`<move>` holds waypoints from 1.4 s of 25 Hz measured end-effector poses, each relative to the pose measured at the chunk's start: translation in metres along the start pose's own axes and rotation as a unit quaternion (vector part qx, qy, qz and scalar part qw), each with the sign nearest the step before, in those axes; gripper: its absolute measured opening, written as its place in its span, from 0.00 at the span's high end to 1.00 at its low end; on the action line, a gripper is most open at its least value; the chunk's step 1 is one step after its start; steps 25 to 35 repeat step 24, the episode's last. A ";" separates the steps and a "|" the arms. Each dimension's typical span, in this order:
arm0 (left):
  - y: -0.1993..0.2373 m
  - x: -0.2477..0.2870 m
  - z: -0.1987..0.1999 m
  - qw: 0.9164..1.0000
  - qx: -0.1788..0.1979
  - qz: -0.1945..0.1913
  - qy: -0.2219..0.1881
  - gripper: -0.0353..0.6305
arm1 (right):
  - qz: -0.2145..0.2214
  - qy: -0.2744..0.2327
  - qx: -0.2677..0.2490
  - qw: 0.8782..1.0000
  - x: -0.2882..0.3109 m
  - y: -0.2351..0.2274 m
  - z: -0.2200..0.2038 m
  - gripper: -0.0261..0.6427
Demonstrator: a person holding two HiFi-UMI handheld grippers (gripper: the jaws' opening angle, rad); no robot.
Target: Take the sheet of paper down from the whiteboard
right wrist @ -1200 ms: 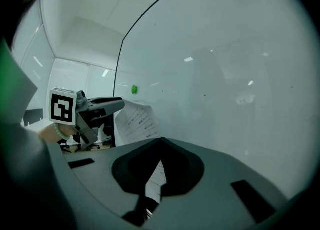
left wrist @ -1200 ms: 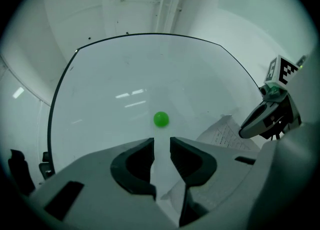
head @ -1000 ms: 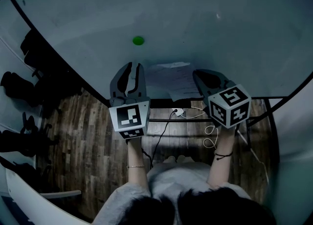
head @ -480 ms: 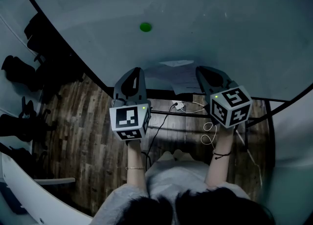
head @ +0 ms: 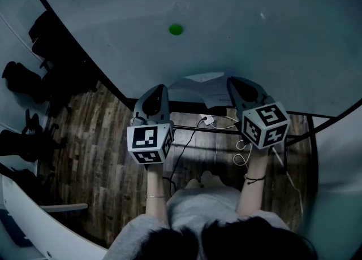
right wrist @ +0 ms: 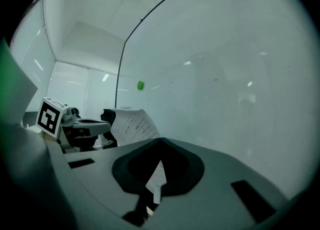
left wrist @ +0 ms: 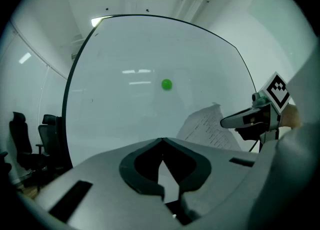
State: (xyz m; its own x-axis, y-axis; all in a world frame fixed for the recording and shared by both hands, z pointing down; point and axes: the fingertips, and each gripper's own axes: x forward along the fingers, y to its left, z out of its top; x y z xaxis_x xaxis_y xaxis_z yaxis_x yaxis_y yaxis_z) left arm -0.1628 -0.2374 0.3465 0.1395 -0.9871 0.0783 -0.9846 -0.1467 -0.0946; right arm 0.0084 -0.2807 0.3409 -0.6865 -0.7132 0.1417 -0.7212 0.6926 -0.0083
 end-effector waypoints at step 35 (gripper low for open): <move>0.005 -0.005 0.005 1.000 -0.001 -0.004 -0.019 0.94 | -0.008 -0.015 0.000 1.000 -0.008 0.000 0.010 0.96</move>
